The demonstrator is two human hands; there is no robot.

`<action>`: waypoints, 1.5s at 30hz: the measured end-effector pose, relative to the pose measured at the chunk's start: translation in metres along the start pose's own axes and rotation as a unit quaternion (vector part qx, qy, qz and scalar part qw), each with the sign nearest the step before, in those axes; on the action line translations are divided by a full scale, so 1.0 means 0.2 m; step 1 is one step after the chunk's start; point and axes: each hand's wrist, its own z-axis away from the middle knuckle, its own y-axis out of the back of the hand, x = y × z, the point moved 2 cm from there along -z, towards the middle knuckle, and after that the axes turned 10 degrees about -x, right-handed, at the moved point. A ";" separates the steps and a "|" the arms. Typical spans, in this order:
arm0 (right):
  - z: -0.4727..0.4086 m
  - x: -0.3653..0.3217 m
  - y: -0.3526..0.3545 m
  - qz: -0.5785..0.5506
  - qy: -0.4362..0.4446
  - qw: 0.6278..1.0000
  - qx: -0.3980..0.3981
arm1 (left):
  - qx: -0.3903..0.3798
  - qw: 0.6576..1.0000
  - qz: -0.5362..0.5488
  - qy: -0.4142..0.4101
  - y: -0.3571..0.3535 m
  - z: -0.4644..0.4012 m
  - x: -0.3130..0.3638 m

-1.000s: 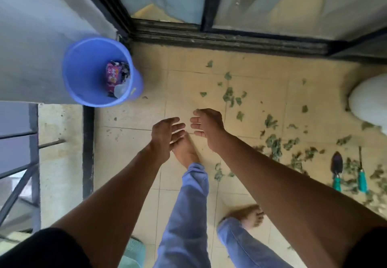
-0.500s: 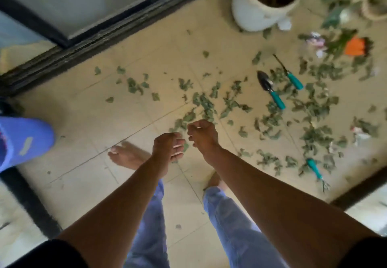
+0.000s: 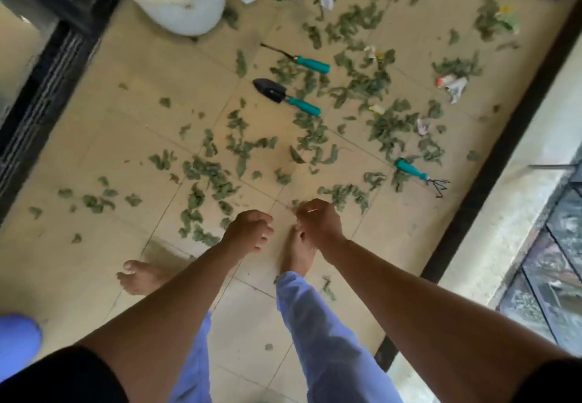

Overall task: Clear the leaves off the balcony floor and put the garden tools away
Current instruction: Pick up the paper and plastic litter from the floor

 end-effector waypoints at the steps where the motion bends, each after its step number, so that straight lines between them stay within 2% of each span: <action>1: 0.00 0.01 0.06 -0.001 0.000 1.000 0.006 | 0.000 1.000 -0.025 0.010 -0.02 -0.02 0.02; 6: -0.05 0.02 0.30 -0.008 0.005 0.999 0.034 | 0.015 0.993 -0.118 0.008 -0.13 -0.08 0.21; 12: -0.16 -0.04 0.46 -0.045 0.024 0.997 0.056 | 0.008 0.987 -0.160 -0.032 -0.26 -0.18 0.50; 22: -0.38 -0.21 0.70 -0.069 -0.008 0.994 0.087 | -0.030 0.981 -0.190 -0.035 -0.38 -0.41 0.96; 31: -0.58 -0.52 1.09 -0.062 -0.019 0.991 0.117 | -0.014 0.986 -0.166 -0.009 -0.35 -0.49 1.48; 35: -0.75 -0.56 1.27 -0.008 -0.019 0.990 0.142 | -0.021 0.986 -0.166 -0.018 -0.46 -0.65 1.67; 40: -1.14 -0.53 1.41 0.057 -0.019 0.989 0.132 | -0.047 0.986 -0.160 -0.020 -0.65 -0.95 1.79; 45: -1.61 -0.44 1.43 0.161 0.043 0.977 0.131 | -0.046 0.994 -0.095 0.002 -0.73 -1.34 1.80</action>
